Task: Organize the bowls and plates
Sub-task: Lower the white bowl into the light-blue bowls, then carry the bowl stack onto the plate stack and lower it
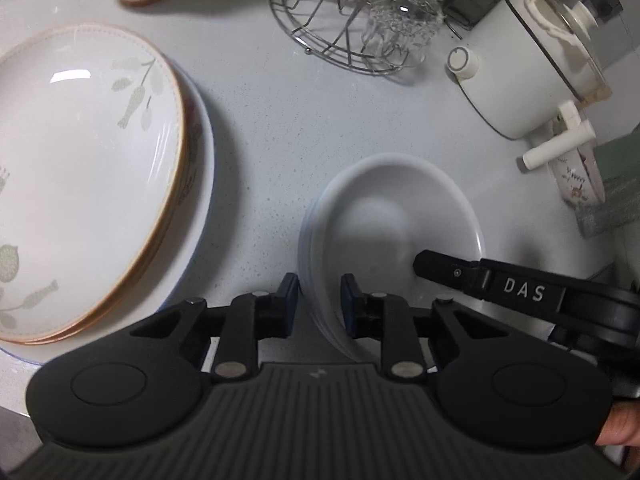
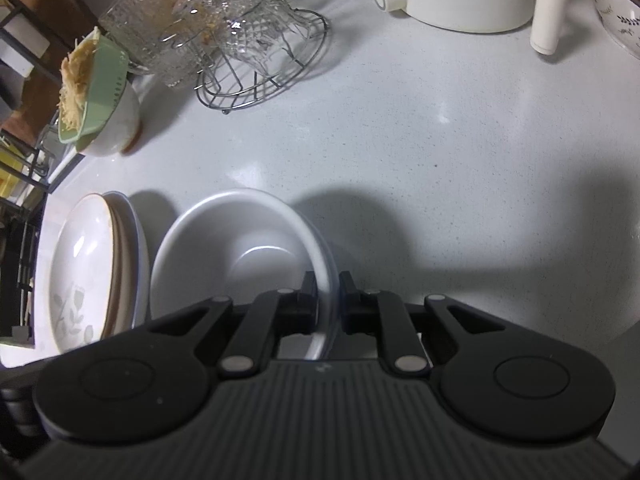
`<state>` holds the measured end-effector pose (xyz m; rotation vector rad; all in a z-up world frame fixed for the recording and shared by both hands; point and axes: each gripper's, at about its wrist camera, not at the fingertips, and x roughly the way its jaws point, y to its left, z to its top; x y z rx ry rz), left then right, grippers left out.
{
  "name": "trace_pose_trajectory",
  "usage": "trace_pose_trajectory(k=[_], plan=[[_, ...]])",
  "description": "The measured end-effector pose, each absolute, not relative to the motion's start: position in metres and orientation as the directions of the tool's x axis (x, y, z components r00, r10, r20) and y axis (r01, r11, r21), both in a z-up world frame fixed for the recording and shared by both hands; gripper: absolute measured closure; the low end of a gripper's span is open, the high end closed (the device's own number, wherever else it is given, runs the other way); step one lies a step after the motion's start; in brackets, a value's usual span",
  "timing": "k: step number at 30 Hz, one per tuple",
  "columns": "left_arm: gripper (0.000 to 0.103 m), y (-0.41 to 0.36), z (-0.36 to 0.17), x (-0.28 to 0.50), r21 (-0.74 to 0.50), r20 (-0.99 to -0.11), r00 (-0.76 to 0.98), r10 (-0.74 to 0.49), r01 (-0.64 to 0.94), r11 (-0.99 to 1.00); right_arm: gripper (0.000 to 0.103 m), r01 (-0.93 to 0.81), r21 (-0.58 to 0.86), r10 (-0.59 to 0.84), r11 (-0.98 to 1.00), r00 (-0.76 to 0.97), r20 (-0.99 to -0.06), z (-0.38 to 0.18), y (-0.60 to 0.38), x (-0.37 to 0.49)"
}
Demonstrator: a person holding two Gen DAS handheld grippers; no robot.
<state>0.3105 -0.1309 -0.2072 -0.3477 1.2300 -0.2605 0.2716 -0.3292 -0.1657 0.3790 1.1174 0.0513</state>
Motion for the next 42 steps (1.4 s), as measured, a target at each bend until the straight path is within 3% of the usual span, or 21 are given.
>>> trace_pose_trajectory(k=[11,30,42], plan=[[0.078,-0.122,-0.183,0.318,-0.416,-0.865,0.287,-0.411,0.047,0.908,0.089,0.235,0.336,0.213,0.912,0.430,-0.877,-0.145,-0.325,0.277],[0.077,-0.032,-0.080,0.294,-0.482,-0.786,0.446,-0.428,-0.009,0.876,0.089,0.149,0.434,0.317,0.888,0.486,-0.814,-0.059,-0.271,0.269],[0.077,0.059,-0.107,0.296,-0.490,-0.794,0.452,-0.406,-0.083,0.868,0.089,0.054,0.393,0.325,0.918,0.464,-0.824,-0.072,-0.179,0.285]])
